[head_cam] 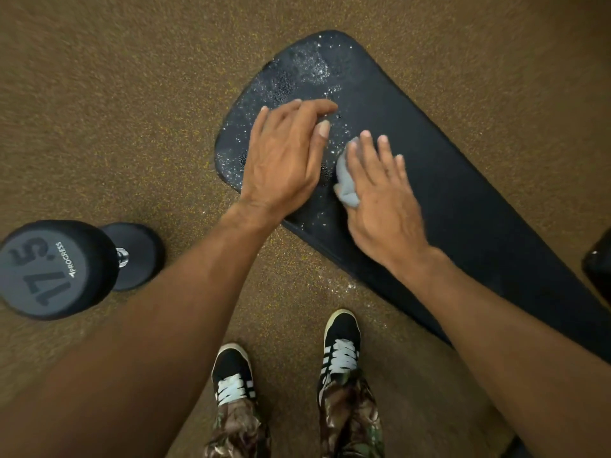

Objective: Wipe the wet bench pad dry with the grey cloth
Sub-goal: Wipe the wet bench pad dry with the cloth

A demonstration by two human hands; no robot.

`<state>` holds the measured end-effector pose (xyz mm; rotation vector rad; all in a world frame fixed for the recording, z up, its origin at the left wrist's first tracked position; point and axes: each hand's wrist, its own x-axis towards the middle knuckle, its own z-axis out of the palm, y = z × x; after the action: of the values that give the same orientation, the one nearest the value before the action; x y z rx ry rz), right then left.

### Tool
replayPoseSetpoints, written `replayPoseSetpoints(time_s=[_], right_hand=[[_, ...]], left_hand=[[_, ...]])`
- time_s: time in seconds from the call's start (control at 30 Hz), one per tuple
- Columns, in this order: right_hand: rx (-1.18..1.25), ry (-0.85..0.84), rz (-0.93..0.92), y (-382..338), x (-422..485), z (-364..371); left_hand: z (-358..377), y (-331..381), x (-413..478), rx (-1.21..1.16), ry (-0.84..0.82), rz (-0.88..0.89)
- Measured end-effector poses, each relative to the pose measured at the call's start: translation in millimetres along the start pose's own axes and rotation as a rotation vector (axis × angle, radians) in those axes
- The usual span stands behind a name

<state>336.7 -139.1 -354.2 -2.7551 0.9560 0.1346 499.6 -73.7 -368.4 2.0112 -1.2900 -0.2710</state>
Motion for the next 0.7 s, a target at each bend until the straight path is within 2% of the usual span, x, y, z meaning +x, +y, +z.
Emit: replayPoseSetpoints(time_s=[0.1,0.23,0.33,0.43,0.53,0.63,0.7], right_hand=[[0.055,0.001,-0.037,-28.0,-11.5,15.4],[-0.063,-0.032,-0.128,-7.1,-34.0,12.4],[-0.041,-0.016,-0.016,4.1,-21.9,3.2],[0.092,0.027,0.052,-21.5,-2.1,8.9],[0.113,-0.041,-0.077,-45.9,-19.1,20.0],[0.017,-0.116,-0.229,-26.6,-46.2,12.1],[-0.033,-0.115,-0.213,-10.3,-47.4,4.2]], left_hand=[[-1.7,-11.2,1.6,0.002,0.012,0.065],[3.2,-11.1,-6.2,-0.050,0.019,0.040],[2.8,-12.9,-4.9,-0.066,0.022,0.015],[2.1,-10.7,-5.0,-0.095,0.042,-0.002],[-1.9,-10.5,-5.0,-0.185,0.074,-0.049],[-4.6,-10.0,-4.6,-0.193,0.076,-0.074],[-4.0,-7.3,-4.9,-0.187,0.067,-0.078]])
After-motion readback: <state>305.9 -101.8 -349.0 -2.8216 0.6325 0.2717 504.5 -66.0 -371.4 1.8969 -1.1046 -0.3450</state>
